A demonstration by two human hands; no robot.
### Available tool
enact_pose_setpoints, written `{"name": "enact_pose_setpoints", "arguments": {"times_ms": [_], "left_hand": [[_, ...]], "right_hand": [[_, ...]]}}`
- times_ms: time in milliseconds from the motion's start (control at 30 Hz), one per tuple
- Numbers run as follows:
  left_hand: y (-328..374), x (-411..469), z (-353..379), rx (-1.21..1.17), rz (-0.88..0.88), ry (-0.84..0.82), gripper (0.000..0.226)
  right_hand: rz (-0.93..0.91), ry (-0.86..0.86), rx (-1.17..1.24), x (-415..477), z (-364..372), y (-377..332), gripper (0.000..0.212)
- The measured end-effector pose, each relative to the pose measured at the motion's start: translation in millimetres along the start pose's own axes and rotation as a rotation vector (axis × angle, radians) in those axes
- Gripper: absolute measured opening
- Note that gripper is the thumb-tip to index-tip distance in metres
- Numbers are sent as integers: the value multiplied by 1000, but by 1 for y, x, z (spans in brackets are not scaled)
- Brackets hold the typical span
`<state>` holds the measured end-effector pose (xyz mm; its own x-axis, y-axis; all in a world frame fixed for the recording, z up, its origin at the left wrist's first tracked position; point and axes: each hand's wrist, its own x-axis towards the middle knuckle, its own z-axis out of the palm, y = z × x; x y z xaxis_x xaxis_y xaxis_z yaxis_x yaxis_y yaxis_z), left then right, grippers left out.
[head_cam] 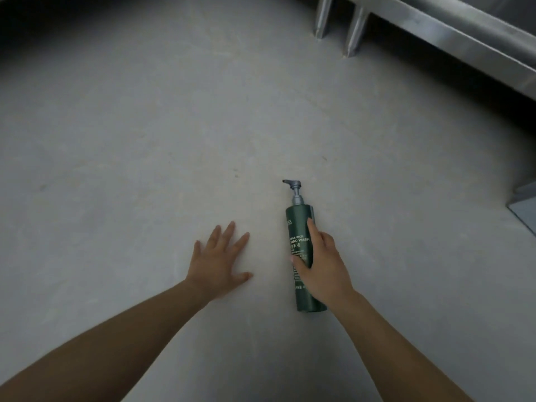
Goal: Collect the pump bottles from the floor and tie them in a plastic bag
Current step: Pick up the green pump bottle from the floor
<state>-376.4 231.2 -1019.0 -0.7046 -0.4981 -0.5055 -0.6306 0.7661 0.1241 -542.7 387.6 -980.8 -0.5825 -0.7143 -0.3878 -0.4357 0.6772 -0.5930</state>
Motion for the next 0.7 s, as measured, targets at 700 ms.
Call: {"name": "enact_pose_setpoints", "arguments": {"times_ms": [700], "left_hand": [[-26, -33, 23, -41, 6, 65, 80]], "right_hand": [[13, 14, -95, -10, 25, -13, 81]]}}
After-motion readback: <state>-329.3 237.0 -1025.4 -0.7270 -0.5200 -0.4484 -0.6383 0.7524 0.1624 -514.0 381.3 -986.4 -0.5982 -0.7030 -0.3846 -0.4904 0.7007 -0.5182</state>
